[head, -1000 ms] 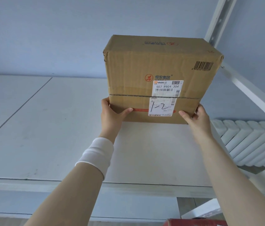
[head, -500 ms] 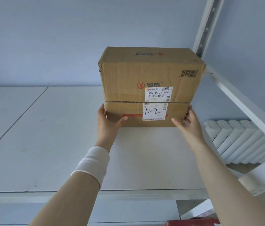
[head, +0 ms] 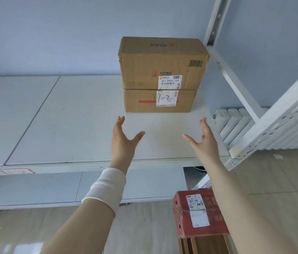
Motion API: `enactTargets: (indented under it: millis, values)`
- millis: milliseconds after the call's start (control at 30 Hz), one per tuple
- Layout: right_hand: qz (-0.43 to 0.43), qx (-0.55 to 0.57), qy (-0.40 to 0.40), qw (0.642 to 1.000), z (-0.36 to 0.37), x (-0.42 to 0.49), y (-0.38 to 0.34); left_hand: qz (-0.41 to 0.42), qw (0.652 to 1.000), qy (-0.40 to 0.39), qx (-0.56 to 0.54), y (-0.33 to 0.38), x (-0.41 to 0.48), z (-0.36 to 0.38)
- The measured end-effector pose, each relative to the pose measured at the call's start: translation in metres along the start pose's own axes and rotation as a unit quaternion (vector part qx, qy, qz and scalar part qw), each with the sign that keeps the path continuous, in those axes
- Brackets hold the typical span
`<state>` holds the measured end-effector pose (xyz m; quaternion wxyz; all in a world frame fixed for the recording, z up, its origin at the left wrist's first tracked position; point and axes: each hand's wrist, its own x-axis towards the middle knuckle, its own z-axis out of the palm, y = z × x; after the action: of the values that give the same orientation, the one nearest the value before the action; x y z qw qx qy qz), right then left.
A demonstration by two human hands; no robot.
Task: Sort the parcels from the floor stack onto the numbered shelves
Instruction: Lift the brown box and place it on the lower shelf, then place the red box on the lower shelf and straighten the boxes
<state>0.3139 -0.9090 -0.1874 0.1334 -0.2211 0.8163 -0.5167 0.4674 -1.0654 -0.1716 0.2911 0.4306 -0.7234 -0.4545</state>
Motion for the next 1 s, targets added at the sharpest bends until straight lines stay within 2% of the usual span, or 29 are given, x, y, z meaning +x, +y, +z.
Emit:
enactTargets:
  millis: [167,333,700,1000]
  values:
    - [-0.030,-0.043,0.006,0.999,-0.008,-0.075,-0.018,0.039,0.999,-0.038,-0.003,0.007,-0.055,-0.019]
    - [0.011,-0.064,0.002,0.998,-0.005,-0.143,-0.011,0.062,0.992,-0.107,0.001,-0.014,-0.115,-0.039]
    - [0.089,-0.132,-0.030,0.987,-0.027,-0.270,0.034,-0.009,0.980,-0.188,0.058,-0.057,-0.232,-0.042]
    - [0.134,-0.164,-0.064,0.975,-0.109,-0.341,0.115,-0.037,0.968,-0.225,0.107,-0.074,-0.336,0.019]
